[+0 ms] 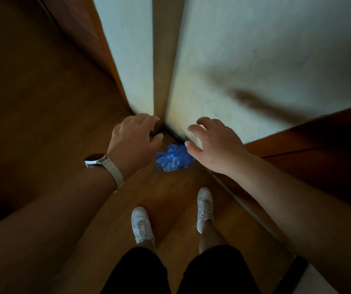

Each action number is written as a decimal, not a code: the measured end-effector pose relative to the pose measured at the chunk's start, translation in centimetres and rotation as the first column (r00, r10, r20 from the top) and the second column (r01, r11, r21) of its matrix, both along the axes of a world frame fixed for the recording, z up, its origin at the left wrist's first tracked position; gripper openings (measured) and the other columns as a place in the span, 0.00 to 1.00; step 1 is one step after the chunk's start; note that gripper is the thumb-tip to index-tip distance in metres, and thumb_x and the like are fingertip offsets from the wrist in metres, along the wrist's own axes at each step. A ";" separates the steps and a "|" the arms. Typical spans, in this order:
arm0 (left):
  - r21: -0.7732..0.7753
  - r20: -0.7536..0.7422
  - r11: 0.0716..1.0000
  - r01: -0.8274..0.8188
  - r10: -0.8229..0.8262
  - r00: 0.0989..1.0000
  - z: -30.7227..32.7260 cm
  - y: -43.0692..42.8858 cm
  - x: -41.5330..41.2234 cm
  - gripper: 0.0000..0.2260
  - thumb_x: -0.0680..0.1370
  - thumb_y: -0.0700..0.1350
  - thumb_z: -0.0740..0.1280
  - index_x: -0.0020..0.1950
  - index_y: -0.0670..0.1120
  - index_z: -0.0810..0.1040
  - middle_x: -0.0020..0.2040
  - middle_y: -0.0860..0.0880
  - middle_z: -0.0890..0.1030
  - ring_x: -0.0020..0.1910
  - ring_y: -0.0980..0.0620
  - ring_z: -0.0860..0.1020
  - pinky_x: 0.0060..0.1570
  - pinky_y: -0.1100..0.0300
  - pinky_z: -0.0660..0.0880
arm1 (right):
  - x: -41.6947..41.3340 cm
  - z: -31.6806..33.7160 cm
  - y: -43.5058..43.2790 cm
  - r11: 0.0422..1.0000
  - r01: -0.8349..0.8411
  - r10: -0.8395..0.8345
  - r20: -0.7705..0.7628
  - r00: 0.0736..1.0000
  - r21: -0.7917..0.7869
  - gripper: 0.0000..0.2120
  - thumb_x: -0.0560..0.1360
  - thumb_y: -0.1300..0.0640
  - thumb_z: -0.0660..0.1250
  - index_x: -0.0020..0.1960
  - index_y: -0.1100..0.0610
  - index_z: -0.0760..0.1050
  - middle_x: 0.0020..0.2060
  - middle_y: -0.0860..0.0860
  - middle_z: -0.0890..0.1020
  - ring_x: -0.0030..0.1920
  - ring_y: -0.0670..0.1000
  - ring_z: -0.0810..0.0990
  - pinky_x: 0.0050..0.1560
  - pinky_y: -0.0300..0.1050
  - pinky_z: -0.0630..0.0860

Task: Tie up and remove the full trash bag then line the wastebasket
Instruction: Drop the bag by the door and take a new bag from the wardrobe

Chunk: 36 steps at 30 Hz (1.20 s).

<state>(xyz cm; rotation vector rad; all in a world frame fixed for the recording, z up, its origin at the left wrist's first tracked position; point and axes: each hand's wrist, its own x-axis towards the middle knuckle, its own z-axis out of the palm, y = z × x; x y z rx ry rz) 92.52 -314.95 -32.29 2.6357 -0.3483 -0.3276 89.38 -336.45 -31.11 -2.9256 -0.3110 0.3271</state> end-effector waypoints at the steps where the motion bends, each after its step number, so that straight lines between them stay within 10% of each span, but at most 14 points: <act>1: 0.016 0.022 1.000 0.008 -0.008 1.000 1.8 0.4 -0.5 0.19 0.77 0.55 0.64 0.67 0.52 0.73 0.66 0.48 0.75 0.65 0.44 0.71 0.62 0.45 0.67 | -0.3 1.9 0.5 1.000 0.004 -0.004 0.009 1.000 0.002 0.24 0.76 0.40 0.54 0.64 0.53 0.72 0.60 0.54 0.75 0.59 0.58 0.73 0.51 0.52 0.73; 19: 0.311 0.321 0.892 -0.328 0.227 0.920 22.0 3.7 -10.7 0.21 0.77 0.61 0.59 0.67 0.56 0.70 0.69 0.50 0.74 0.69 0.47 0.69 0.66 0.43 0.66 | -3.7 22.6 4.5 0.933 -0.343 0.314 0.218 0.924 0.110 0.22 0.77 0.40 0.55 0.66 0.50 0.70 0.63 0.52 0.74 0.60 0.55 0.72 0.54 0.51 0.71; 36: 0.294 0.510 0.556 -0.778 0.597 0.620 31.4 11.5 -31.8 0.20 0.79 0.61 0.54 0.66 0.55 0.71 0.67 0.52 0.74 0.68 0.50 0.70 0.66 0.47 0.67 | -9.5 30.1 19.2 0.482 -0.874 0.806 0.364 0.467 0.054 0.25 0.78 0.37 0.49 0.66 0.50 0.68 0.64 0.54 0.74 0.64 0.55 0.73 0.56 0.53 0.74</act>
